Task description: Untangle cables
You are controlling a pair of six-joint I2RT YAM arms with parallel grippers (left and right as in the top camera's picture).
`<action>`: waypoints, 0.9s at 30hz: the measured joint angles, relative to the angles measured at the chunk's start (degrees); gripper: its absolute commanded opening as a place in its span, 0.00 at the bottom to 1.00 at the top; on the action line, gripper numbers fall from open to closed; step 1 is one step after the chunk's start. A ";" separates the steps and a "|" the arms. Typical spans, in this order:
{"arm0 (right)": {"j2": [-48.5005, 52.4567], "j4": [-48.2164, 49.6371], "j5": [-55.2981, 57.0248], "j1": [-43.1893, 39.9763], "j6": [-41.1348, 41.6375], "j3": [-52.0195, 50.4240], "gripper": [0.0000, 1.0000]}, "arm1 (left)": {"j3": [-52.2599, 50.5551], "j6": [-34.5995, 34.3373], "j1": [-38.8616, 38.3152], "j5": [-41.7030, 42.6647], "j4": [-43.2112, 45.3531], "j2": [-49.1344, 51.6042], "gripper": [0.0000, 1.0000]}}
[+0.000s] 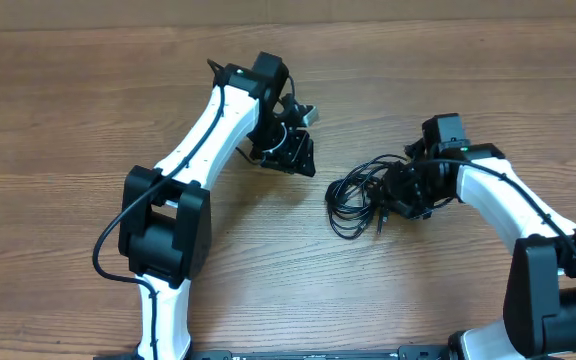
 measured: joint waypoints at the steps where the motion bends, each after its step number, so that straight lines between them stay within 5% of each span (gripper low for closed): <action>1: 0.00 0.61 0.39 0.28 0.68 -0.55 0.35 | 0.00 -0.20 -0.39 -0.33 0.11 0.00 0.47; 6: 0.00 2.23 1.60 0.68 2.38 -3.28 0.33 | 0.00 -2.47 -1.97 -3.65 0.17 0.00 0.47; 13: 0.00 4.11 1.97 0.94 3.69 -5.92 0.04 | 0.00 -3.85 -2.34 -5.18 0.44 0.00 0.49; 27: 0.00 7.80 0.94 0.98 9.05 -9.49 0.04 | -3.67 -6.01 -4.50 -5.55 4.07 0.00 0.54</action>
